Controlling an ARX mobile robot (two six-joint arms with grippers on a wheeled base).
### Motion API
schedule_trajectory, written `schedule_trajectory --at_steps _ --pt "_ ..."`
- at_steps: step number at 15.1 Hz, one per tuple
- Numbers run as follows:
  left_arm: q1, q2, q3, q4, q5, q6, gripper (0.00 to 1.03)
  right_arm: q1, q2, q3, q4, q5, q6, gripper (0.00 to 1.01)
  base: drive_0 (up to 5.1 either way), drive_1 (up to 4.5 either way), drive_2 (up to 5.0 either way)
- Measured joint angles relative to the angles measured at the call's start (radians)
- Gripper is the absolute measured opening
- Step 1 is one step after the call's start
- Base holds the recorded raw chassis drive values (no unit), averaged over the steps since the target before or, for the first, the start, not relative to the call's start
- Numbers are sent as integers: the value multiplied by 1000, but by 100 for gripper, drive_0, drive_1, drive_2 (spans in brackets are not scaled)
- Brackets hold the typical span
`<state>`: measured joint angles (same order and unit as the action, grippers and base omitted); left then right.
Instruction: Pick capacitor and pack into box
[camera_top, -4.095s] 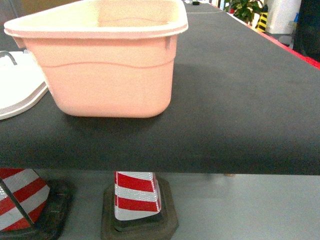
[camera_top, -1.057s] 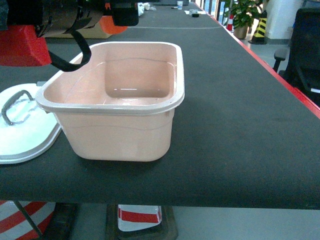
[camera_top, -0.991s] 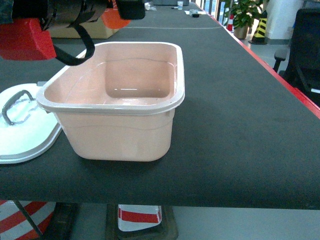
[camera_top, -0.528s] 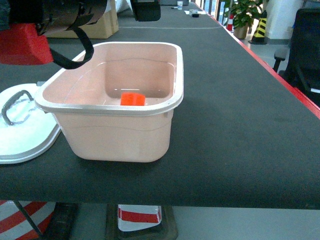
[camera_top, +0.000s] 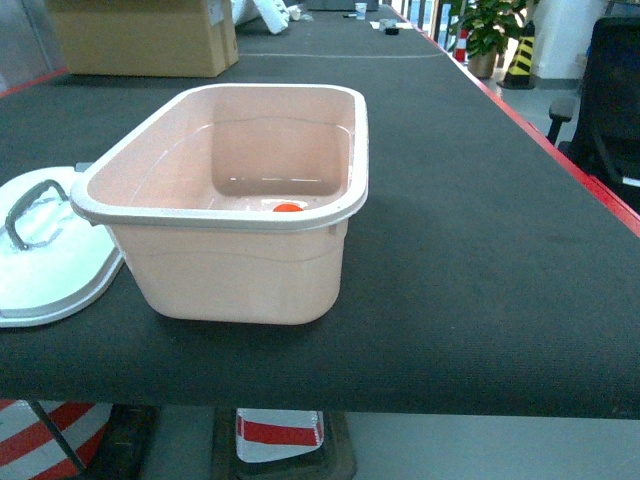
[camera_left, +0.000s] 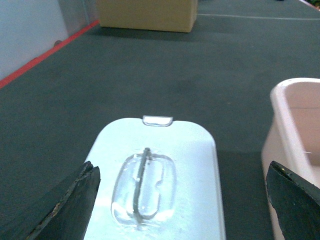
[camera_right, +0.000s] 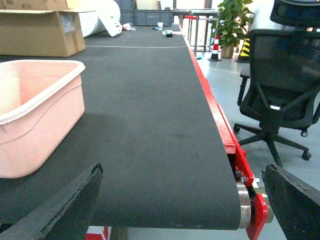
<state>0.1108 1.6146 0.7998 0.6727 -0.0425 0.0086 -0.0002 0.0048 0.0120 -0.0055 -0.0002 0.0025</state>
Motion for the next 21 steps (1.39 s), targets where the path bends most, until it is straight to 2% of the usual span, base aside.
schedule_trajectory --at_steps 3,7,9,15,16,20,21 --pt "80 180 157 -24 27 29 98 0 0 0 0 0 0 98 0 0 0" --pt "117 502 345 -15 63 93 98 0 0 0 0 0 0 98 0 0 0" --pt "129 616 408 -6 93 98 98 0 0 0 0 0 0 98 0 0 0" --pt "131 657 415 7 129 105 98 0 0 0 0 0 0 98 0 0 0" --pt "130 661 415 11 139 106 94 0 0 0 0 0 0 98 0 0 0" --pt "130 661 385 36 142 108 47 0 0 0 0 0 0 98 0 0 0" --pt "138 661 376 39 140 114 24 0 0 0 0 0 0 98 0 0 0"
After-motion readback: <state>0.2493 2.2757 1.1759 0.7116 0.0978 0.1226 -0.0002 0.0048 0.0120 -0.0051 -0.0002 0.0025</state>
